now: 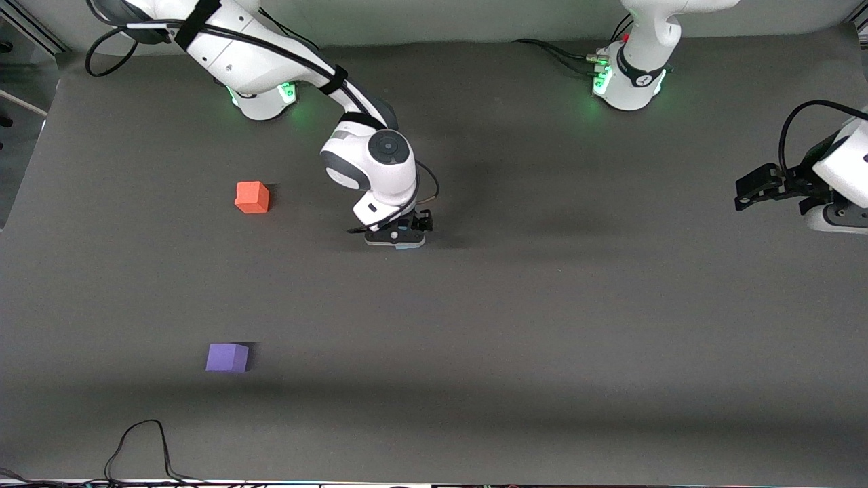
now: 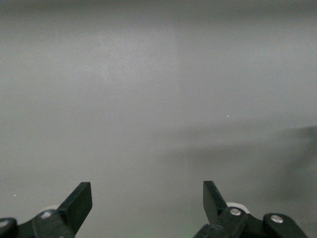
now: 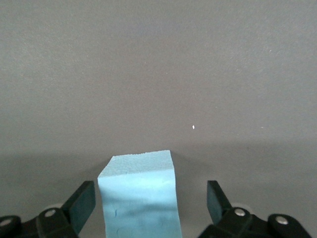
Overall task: Place blue block between orange and purple blocks
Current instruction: 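Lower the right gripper and grasp the blue cube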
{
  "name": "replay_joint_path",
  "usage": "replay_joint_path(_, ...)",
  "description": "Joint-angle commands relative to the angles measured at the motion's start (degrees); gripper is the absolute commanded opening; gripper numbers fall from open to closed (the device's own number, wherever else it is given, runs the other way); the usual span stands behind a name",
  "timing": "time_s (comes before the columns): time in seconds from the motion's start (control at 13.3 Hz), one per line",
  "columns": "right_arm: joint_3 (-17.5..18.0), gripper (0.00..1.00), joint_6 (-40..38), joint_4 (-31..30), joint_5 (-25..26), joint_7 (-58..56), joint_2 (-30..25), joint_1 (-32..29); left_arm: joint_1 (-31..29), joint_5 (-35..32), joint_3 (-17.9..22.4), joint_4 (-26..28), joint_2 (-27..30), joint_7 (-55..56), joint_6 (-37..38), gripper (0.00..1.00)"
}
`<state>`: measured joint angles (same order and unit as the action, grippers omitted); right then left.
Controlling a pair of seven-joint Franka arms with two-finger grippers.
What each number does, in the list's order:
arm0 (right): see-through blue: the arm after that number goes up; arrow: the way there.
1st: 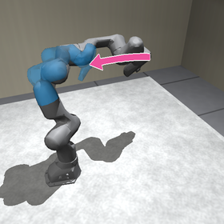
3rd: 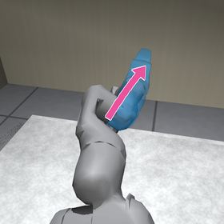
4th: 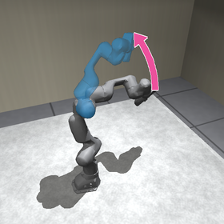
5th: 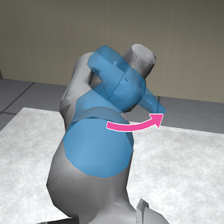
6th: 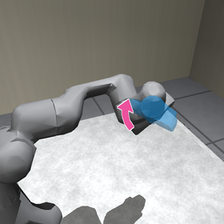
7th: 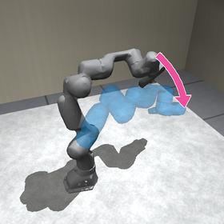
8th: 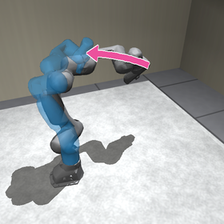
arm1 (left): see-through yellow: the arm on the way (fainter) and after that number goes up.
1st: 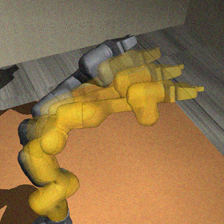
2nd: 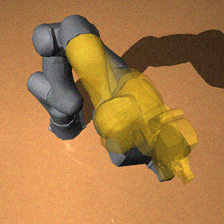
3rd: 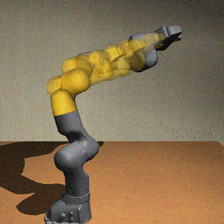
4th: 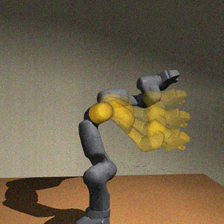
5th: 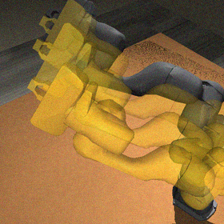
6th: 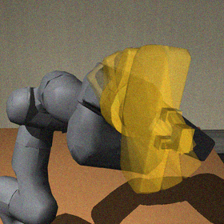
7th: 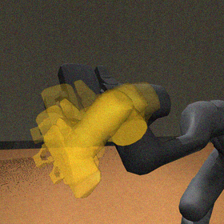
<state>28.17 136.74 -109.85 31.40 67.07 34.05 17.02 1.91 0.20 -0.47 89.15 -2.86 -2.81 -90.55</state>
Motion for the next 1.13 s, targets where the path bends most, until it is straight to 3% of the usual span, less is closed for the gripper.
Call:
replay_joint_path(0.0,0.22,1.00,2.56,-0.19,1.83,2.89,0.49,-0.23,-0.07,0.24,0.21,-1.08,0.57,0.26,1.69,1.00)
replay_joint_path(0.45,0.22,1.00,2.66,-1.07,1.83,3.07,1.11,-0.23,-0.24,-0.64,0.30,-0.82,0.75,-0.88,2.66,1.00)
replay_joint_path(0.68,0.22,0.56,2.66,-0.98,1.83,2.98,1.20,-0.32,0.02,-0.64,0.21,-0.73,0.66,-0.80,2.66,1.00)
replay_joint_path(0.75,0.31,0.48,2.66,-0.98,1.83,2.89,1.11,-0.32,0.02,-0.64,0.12,-0.73,0.66,-0.80,2.66,1.00)
replay_joint_path(1.05,0.39,0.47,1.87,-0.90,1.30,0.80,-0.99,-2.77,0.29,-0.64,0.03,-0.73,0.49,-0.97,2.83,1.00)
